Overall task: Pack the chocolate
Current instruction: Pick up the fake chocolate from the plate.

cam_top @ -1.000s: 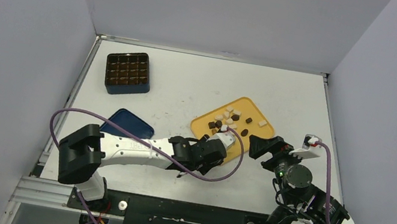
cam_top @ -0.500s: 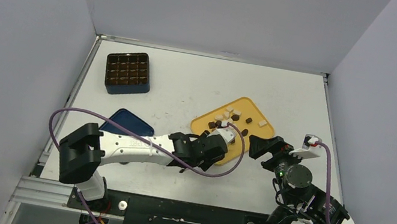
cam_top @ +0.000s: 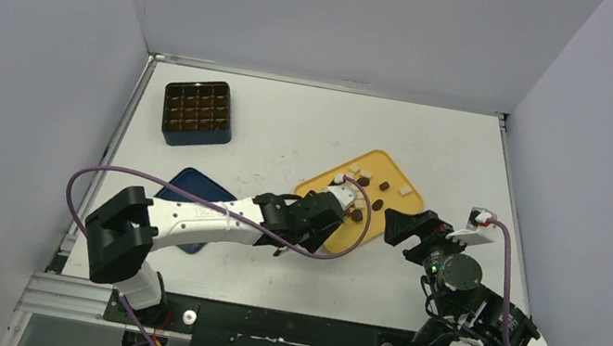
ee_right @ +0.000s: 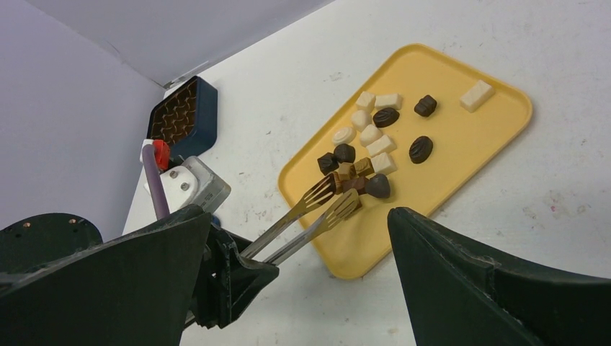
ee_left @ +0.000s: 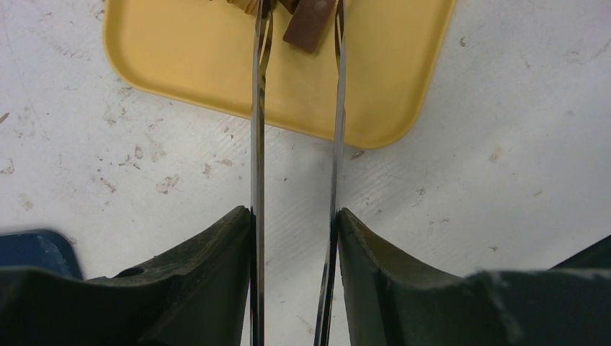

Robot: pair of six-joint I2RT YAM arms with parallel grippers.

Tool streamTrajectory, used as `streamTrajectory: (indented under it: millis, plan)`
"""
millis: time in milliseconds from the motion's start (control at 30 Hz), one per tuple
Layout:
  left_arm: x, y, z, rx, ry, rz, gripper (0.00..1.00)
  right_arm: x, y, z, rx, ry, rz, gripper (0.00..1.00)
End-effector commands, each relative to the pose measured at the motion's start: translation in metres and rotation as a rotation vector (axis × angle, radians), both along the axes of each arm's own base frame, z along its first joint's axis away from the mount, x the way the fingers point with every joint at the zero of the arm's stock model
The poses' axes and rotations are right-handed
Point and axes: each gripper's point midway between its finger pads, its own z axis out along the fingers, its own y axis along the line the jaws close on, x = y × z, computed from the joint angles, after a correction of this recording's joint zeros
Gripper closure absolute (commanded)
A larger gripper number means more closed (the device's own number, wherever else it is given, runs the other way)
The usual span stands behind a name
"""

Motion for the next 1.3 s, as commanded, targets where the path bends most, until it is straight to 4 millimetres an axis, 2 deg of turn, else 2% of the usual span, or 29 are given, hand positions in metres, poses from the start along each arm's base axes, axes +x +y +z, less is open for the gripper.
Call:
streamTrajectory:
  millis: [0,233,333,567,867,1033,1267]
  plan:
    - [-0.001,-0.017,0.02,-0.092,-0.011,-0.06,0.57,0.0,0.0,0.013,0.028,-0.028,0.001,0.0]
    - [-0.008,-0.011,0.003,-0.043,0.026,-0.066,0.59,0.002,0.0,0.017,0.016,-0.034,-0.005,0.0]
    - [-0.007,-0.007,0.003,-0.029,0.02,-0.051,0.62,0.003,0.002,0.018,0.018,-0.036,-0.002,0.0]
    - [-0.003,0.001,0.015,-0.031,-0.014,-0.007,0.71,0.002,0.002,0.009,0.009,-0.016,0.001,0.0]
    - [0.007,0.009,0.046,-0.062,-0.07,0.041,0.76,-0.001,0.0,0.012,0.041,-0.032,0.004,0.0]
    - [0.027,0.023,0.074,-0.063,-0.115,0.099,0.76,0.0,0.005,0.011,0.039,-0.025,0.017,0.0]
    - [0.08,0.075,0.105,-0.097,-0.137,0.266,0.76,0.003,0.021,0.007,0.021,-0.006,0.058,0.0]
